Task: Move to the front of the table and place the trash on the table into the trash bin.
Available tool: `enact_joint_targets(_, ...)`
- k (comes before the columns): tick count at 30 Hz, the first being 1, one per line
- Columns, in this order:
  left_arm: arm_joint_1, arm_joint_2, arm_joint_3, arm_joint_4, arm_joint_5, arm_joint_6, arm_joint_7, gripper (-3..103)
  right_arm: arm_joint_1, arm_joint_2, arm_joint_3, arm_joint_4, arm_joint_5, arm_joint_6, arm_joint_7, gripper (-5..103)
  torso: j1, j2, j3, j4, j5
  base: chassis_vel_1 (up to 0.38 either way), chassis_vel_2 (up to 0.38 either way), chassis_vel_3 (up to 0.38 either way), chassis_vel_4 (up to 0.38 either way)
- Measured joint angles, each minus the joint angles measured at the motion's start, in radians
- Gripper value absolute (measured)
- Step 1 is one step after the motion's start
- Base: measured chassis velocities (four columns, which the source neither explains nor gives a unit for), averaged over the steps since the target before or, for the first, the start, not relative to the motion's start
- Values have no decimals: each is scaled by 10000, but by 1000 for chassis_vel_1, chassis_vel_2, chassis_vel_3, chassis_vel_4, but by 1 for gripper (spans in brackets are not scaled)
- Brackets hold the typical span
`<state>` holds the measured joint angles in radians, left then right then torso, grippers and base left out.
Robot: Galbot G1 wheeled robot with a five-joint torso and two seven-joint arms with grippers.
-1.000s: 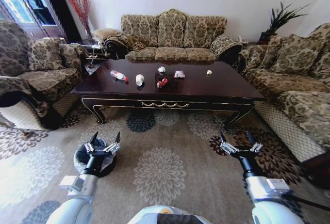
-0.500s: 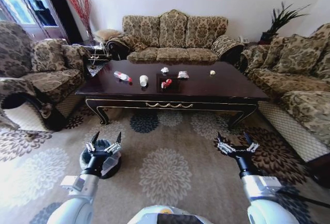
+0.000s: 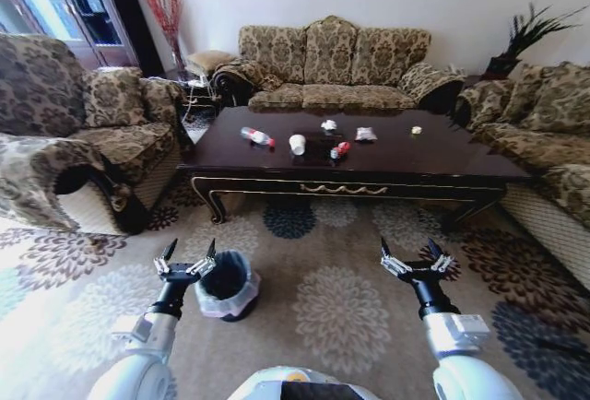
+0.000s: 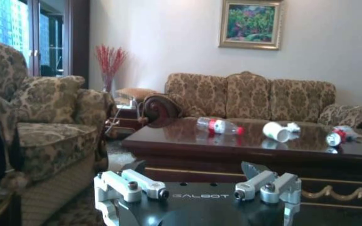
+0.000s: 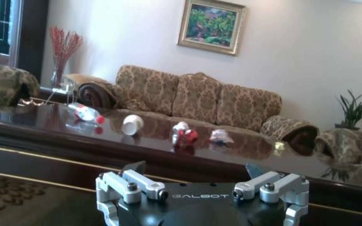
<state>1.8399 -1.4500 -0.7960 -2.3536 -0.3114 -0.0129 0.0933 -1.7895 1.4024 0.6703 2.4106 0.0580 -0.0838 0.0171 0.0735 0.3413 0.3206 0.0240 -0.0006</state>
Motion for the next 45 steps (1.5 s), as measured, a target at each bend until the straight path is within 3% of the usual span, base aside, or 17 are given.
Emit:
enact_joint_targets(12, -21, 18, 109, 119, 7, -14, -17, 100, -64, 16, -21, -15, 139, 35, 26, 100, -1, 1, -1, 0, 12, 57, 43, -57, -70)
enact_joint_targets(20, -768, 355, 500, 1421, 0, 560, -324, 100, -129, 12, 100, 22, 207, 41, 79, 100, -1, 1, 0, 0, 5, -4, -8, 3, 5)
enact_joint_targets(22, -1174, 781, 738, 1975, -116, 1521, -531, 100, -206, 19, 193, 58, 218, 54, 158, 100, 0, 1, 0, 0, 2, 0, 0, 0, 0)
enact_joint_targets(23, -1174, 781, 738, 1975, -116, 1521, -531, 100, -206, 19, 193, 58, 218, 54, 158, 100, 0, 1, 0, 0, 2, 0, 0, 0, 0)
enact_joint_targets(24, -1257, 936, 901, 2074, -215, 1901, -728, 100, -244, 32, 210, 58, 206, 87, 176, 100, 0, 0, 0, -1, 6, 0, 0, 0, 0)
enact_joint_targets(26, -1497, 1340, 1484, 2231, -773, 3013, -1449, 100, -391, 48, 230, 40, 140, 251, 191, 100, 0, 1, 0, -2, 7, 0, 0, 0, 0)
enact_joint_targets(27, -1848, 1731, 1949, 2592, -1071, 3950, -1824, 100, -523, 132, 235, -31, 37, 435, 199, 100, -1, 1, 0, 2, 5, 0, 0, 0, 0)
enact_joint_targets(28, -2011, 1919, 2098, 2786, -1074, 4150, -1871, 100, -569, 210, 251, -48, -18, 539, 220, 100, -1, 0, 0, 1, 6, 0, 0, 0, 0)
enact_joint_targets(32, -2619, 2712, 2402, 3428, -1269, 4723, -1833, 100, -850, 463, 409, -78, -221, 906, 271, 100, 0, 1, 0, 1, 6, 0, 0, 0, 0)
enact_joint_targets(37, -3619, 3628, 2658, 4427, -1739, 4897, -1598, 100, -1255, 755, 649, -134, -504, 1289, 271, 100, -1, 0, -1, -2, 4, 0, 0, 0, 0)
enact_joint_targets(45, -5342, 4367, 3612, 6585, -2456, 5401, -1458, 100, -1459, 1274, 938, -217, -747, 1510, 309, 100, 0, 0, 0, 0, 2, 0, 0, 0, 0)
